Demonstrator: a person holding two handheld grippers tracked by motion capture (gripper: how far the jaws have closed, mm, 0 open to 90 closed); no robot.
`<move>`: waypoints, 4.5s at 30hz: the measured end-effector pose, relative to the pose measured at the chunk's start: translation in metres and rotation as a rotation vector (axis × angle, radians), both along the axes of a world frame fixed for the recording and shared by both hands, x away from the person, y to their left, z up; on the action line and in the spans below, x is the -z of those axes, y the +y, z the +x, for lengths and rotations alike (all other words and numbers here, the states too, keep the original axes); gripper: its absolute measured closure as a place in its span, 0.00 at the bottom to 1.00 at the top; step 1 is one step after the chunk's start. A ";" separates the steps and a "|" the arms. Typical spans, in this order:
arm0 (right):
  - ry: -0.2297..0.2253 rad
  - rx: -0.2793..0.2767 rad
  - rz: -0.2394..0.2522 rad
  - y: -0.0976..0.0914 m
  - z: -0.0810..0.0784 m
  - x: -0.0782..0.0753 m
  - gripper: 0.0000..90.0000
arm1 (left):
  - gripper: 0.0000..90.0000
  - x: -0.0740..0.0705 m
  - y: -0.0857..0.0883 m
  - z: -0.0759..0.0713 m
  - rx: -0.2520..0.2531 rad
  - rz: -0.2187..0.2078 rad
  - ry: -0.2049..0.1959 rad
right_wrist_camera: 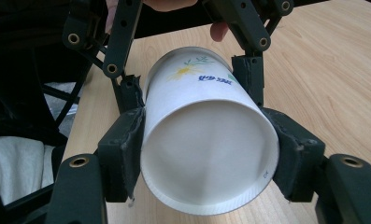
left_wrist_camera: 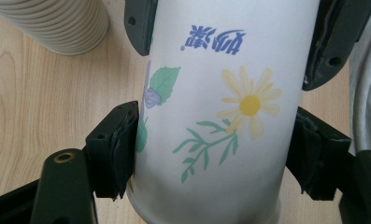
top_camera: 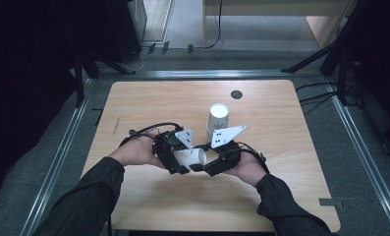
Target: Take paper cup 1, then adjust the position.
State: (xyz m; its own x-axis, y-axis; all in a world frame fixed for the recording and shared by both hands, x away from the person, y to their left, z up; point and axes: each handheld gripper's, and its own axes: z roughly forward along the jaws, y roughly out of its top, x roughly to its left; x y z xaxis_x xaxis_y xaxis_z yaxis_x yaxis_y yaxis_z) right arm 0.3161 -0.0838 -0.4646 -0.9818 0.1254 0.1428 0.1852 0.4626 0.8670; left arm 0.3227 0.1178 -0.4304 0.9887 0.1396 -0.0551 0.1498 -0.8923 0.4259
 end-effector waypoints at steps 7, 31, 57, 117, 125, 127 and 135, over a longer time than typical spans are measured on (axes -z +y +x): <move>-0.005 0.017 0.027 -0.007 0.002 -0.004 0.39 | 0.15 -0.002 0.010 0.005 -0.072 -0.086 0.005; 0.035 0.002 0.106 -0.031 0.000 -0.013 0.39 | 0.10 0.019 0.041 -0.010 -0.212 -0.497 0.094; 0.053 0.001 0.141 -0.041 0.003 -0.013 0.39 | 0.08 0.031 0.057 -0.022 -0.282 -0.685 0.102; 0.110 -0.057 0.160 -0.030 0.004 -0.005 0.37 | 0.25 0.036 0.047 -0.025 -0.186 -0.703 0.071; 0.105 -0.041 0.159 -0.031 0.004 -0.006 0.32 | 0.25 0.035 0.050 -0.025 -0.190 -0.710 0.066; 0.116 -0.041 0.154 -0.031 0.005 -0.006 0.31 | 0.25 0.033 0.052 -0.024 -0.196 -0.715 0.071; 0.111 -0.040 0.091 -0.034 0.001 -0.004 0.30 | 0.25 0.023 0.053 -0.024 -0.185 -0.648 0.065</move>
State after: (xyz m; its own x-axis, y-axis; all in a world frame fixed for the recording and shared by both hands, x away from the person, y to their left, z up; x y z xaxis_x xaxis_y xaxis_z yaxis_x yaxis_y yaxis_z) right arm 0.3172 -0.1181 -0.4605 -0.9633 0.0685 0.2595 0.2651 0.3922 0.8808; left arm 0.2983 0.1709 -0.4537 0.9436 0.2250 -0.2428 0.3185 -0.4170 0.8513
